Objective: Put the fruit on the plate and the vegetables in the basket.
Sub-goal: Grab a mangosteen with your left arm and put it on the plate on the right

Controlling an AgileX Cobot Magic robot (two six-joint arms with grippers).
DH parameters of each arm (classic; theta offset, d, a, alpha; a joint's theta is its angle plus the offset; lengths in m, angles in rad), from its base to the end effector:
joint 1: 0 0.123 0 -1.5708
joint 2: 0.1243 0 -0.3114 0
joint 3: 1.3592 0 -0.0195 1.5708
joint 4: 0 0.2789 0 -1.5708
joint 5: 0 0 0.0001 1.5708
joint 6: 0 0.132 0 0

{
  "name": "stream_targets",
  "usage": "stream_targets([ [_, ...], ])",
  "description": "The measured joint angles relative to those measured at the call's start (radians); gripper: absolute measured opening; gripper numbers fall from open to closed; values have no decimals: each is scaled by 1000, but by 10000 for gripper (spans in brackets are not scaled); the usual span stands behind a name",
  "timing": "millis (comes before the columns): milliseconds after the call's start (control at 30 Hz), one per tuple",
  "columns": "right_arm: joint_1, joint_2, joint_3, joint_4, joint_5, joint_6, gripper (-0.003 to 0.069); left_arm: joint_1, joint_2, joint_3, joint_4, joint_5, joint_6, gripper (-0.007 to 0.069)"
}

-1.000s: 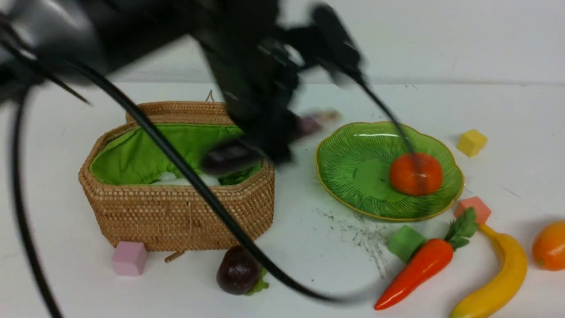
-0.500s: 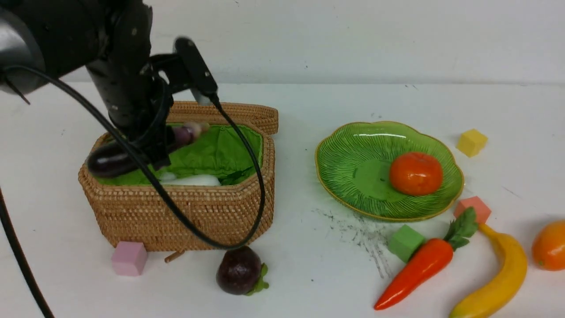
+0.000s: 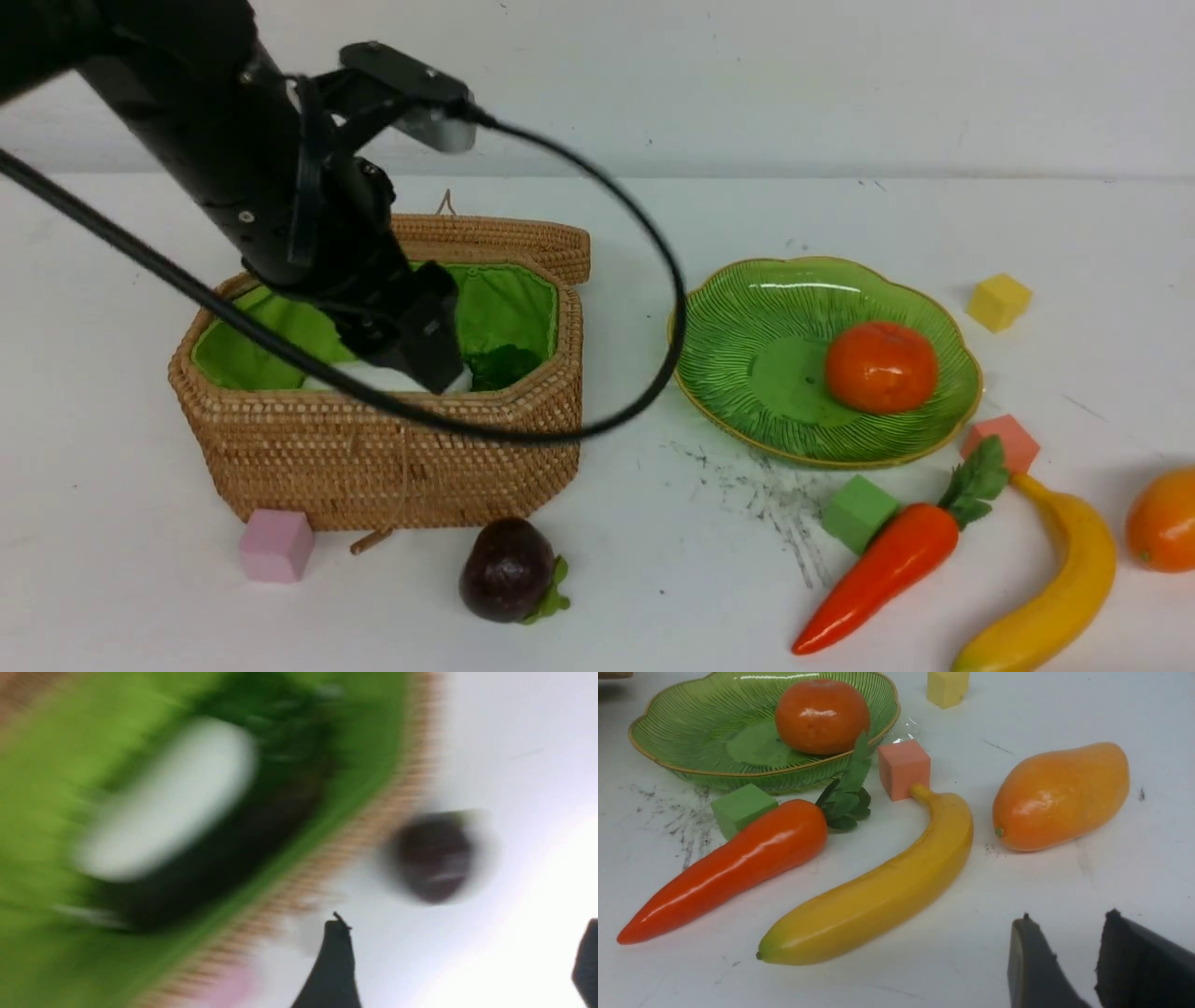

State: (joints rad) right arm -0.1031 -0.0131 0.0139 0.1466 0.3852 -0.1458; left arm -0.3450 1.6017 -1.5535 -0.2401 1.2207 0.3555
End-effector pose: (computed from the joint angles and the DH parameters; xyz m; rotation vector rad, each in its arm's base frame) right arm 0.0930 -0.0023 0.1627 0.0490 1.8647 -0.0269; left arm 0.3438 -0.1549 0.3424 0.8891 2.5856 -0.3292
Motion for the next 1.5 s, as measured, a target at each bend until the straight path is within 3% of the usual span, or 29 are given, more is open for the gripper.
stream_targets([
  [233, 0, 0, 0, 0, 0, 0, 238, -1, -42, 254, -99, -4, -111, 581],
  [400, 0, 0, 0, 0, 0, 0, 238, -32, -41, 405, -140, -193, -170, 594],
  [567, 0, 0, 0, 0, 0, 0, 238, -105, -32, 417, -133, -330, -208, 604],
  [700, 0, 0, 0, 0, 0, 0, 238, -186, 35, 417, -12, -403, -342, 605],
  [867, 0, 0, 0, 0, 0, 0, 238, -214, 120, 416, 192, -438, -513, 605],
  [1000, 0, 0, 0, 0, 0, 0, 238, -214, 176, 415, 229, -494, -609, 593],
  [1200, 0, 0, 0, 0, 0, 0, 238, -214, 207, 408, 187, -505, -603, 521],
  [1500, 0, 0, 0, 0, 0, 0, 238, -214, 207, 353, 156, -347, -526, 519],
])
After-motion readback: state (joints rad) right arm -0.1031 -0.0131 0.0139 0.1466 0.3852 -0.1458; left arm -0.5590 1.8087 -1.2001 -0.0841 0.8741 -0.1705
